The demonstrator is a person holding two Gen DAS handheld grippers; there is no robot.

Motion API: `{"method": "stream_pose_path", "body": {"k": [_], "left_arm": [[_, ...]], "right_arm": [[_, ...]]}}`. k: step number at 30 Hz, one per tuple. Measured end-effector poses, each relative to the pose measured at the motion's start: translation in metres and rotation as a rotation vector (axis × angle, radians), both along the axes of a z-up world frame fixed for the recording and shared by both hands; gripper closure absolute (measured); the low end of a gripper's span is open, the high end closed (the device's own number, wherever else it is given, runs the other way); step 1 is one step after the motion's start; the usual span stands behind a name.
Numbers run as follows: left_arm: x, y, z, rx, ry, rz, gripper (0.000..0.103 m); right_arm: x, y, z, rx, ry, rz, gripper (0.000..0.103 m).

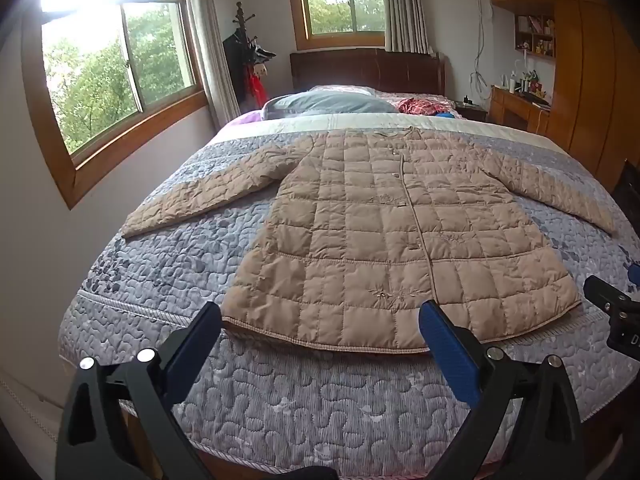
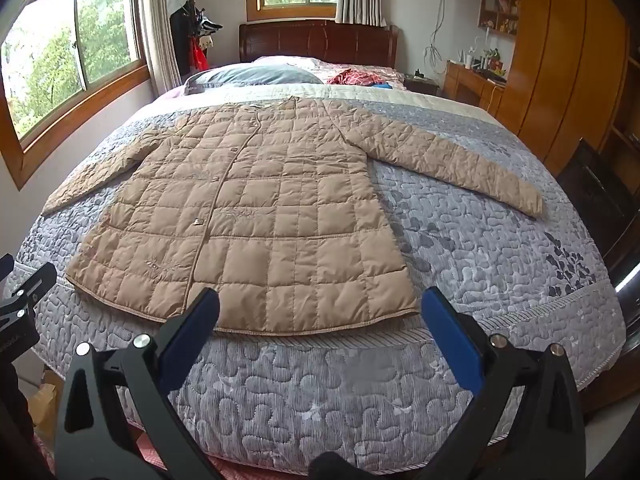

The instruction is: Fold large clothes

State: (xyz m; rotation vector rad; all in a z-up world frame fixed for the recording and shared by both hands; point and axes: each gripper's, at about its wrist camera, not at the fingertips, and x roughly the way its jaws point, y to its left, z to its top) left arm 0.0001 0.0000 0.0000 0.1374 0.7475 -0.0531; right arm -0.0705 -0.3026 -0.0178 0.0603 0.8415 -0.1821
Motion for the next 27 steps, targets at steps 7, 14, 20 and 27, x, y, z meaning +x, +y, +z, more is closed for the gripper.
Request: {"method": "stream_pose_path", "body": {"k": [7,14,20,27], "left_arm": [[0.0007,0.0008,0.0002,0.0,-0.002,0.004,0.004],[0.0003,0.0008,0.0005,0.004,-0.004,0.003,0.004],[-0.0006,0.003,0.0057,0.005,-0.006,0.004,0.004],[-0.0007,0.0039,0.0067,0.005,-0.009,0.003,0.004]], "right_arm": [[-0.0005,0.0007,0.0009,-0.002,-0.001,0.001,0.003],[-0.0011,0.0009,0.0018,-0.001,-0.002,0.001,0.003],[-0.0007,0.0016,0.0017,-0.001,-0.003,0.002,0.003],[-0.0007,0.0025,0.0018,-0.002,-0.004,0.002,0.003]]}}
